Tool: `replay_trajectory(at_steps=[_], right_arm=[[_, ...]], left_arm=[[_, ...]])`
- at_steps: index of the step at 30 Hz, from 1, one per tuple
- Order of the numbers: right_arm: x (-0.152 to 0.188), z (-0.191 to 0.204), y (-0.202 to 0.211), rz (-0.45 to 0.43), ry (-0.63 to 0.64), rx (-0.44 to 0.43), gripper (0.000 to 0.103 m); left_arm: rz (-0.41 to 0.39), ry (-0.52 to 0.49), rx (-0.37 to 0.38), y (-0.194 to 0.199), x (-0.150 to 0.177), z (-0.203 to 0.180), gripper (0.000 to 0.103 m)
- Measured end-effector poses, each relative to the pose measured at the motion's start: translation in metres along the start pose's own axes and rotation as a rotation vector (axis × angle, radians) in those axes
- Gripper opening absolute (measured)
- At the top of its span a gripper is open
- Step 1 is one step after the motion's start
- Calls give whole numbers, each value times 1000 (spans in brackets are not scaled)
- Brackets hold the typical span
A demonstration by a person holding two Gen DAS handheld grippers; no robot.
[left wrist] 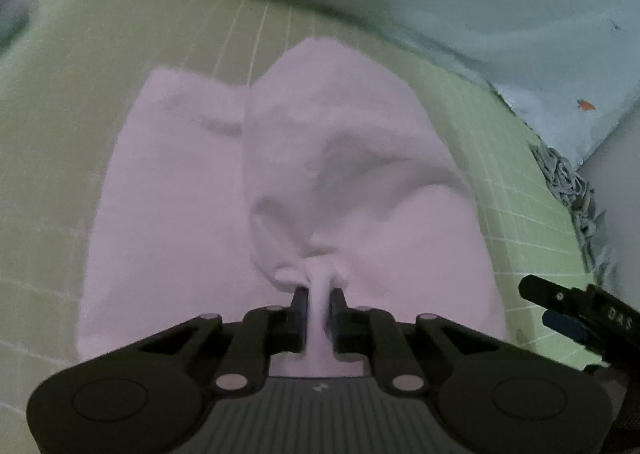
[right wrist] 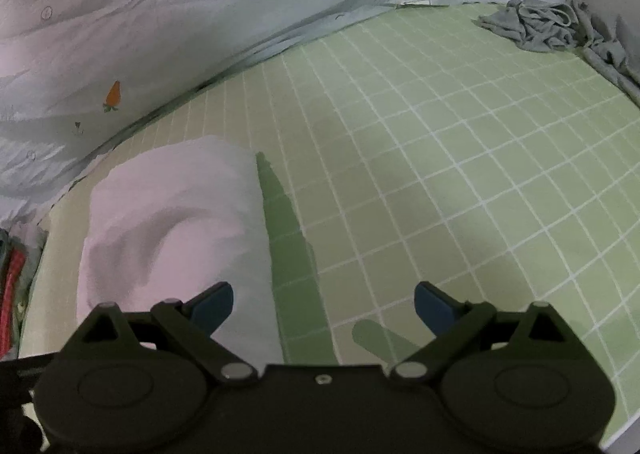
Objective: Fold clothes
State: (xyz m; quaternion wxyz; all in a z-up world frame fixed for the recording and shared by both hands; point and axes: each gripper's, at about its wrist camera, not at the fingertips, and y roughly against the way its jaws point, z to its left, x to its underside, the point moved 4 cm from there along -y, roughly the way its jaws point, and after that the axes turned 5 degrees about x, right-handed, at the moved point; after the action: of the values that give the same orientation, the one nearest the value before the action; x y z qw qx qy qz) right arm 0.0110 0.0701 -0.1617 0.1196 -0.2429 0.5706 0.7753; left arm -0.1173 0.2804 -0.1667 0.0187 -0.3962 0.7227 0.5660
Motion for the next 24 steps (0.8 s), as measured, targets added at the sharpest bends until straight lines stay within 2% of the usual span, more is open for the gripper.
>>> replay_trajectory(at_steps=[3, 6, 9, 11, 13, 15, 17, 18, 19, 20, 21, 22, 24], right_arm=[[5, 6, -1, 4, 15, -4, 98], [9, 17, -1, 8, 42, -9, 98], [17, 33, 3, -1, 96, -28, 98], [26, 45, 6, -6, 144, -40, 98], [35, 52, 4, 18, 167, -48, 98], [44, 59, 1, 42, 191, -55, 98], [51, 65, 0, 64, 201, -65, 98], [51, 68, 2, 59, 203, -72, 98], [50, 71, 6, 45, 210, -80, 98], [50, 74, 9, 30, 217, -88, 99], [49, 76, 11, 20, 219, -95, 100], [49, 79, 13, 11, 221, -103, 100], [48, 85, 12, 19, 220, -115, 101]], left_arm=[[-101, -165, -76, 28, -1, -22, 9], [-206, -243, -93, 72, -6, -38, 9], [-281, -268, -182, 102, 0, -36, 9], [-268, -235, -250, 103, 8, -20, 9], [-205, -171, -323, 90, 21, 11, 18], [-128, -127, -394, 69, 35, 40, 20], [-51, -63, -399, 55, 45, 64, 28], [-59, -16, -364, 58, 47, 71, 37], [-79, 21, -326, 65, 48, 76, 54], [-100, 47, -293, 70, 49, 80, 66], [-122, 48, -272, 73, 46, 80, 85], [-141, 42, -256, 75, 44, 79, 90], [-139, 8, -252, 71, 40, 76, 90]])
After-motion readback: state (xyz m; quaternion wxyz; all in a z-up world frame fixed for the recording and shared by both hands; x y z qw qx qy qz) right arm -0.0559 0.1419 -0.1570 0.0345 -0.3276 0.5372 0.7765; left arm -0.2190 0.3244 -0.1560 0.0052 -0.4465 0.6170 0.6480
